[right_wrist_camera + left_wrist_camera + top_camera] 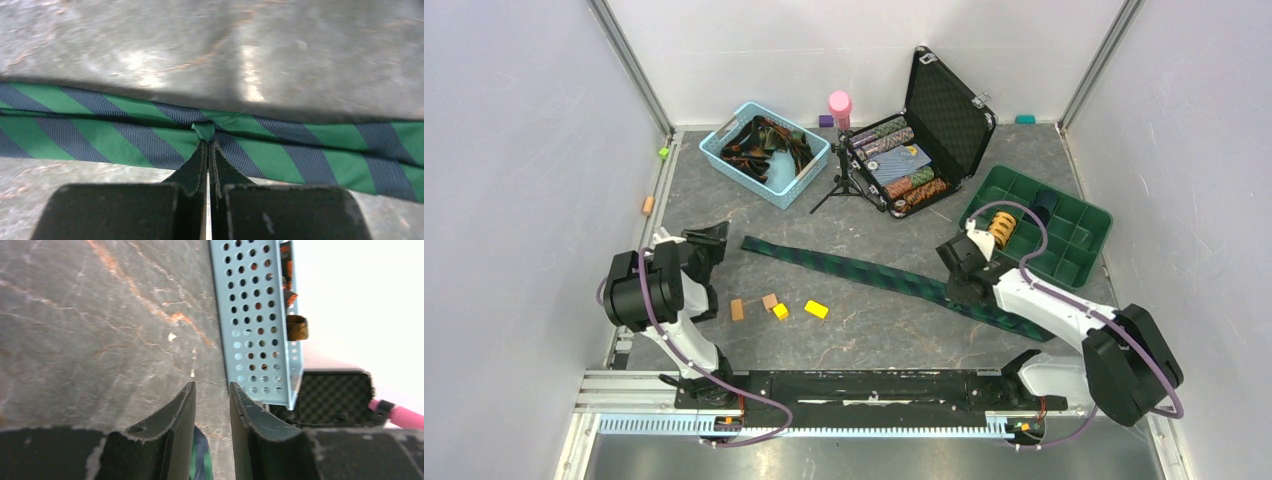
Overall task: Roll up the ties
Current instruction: Flatten out the tie at the center of the board.
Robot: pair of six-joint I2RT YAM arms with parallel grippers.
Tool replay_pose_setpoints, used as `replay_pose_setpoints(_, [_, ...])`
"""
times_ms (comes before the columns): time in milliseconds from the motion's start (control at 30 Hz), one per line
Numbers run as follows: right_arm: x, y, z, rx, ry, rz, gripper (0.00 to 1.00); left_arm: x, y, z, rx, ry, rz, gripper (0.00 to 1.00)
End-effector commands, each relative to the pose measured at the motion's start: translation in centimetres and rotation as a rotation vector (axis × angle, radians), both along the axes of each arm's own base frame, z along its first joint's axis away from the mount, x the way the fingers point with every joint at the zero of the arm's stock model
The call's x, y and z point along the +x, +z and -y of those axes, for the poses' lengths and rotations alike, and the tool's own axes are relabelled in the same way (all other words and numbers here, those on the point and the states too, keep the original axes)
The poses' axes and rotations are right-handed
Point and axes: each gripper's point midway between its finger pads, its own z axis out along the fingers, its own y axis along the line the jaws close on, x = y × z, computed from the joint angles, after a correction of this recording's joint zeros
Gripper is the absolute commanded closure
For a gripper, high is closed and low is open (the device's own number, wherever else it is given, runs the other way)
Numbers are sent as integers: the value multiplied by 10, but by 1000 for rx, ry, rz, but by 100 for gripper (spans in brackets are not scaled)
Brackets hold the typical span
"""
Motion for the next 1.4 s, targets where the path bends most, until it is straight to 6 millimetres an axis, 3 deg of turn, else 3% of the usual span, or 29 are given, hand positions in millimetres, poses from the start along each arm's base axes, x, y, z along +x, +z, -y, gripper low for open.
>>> replay_pose_setpoints(0, [-19,10,55,-160,-171,-20,100,12,47,8,-65,-38,192,62])
replay_pose_setpoints(167, [-32,16,94,-204,-308,-36,100,17,55,13,-87,-62,211,61])
replay_pose_setpoints(400, [-46,20,142,-230,-442,-81,100,18,48,18,-115,-79,196,61])
replay_pose_setpoints(633, [-54,37,184,-277,-549,-80,100,19,44,22,-153,-90,210,62])
replay_pose_setpoints(767, [-61,38,195,-282,-574,-89,100,19,43,25,-160,-102,215,62])
replay_pose_setpoints(1000, [-52,38,187,-221,-526,-57,90,21,47,40,-157,-150,204,64])
replay_pose_setpoints(1067, [-49,42,186,-212,-520,-36,59,22,46,46,-142,-162,172,64])
replay_pose_setpoints(1100, [-47,45,186,-206,-521,-21,49,22,45,48,-128,-166,155,63])
replay_pose_setpoints(1233, [-40,58,185,-193,-513,58,27,20,43,54,-77,-166,73,56])
replay_pose_setpoints(1367, [-28,77,187,-191,-494,144,19,18,42,61,-22,-178,-3,45])
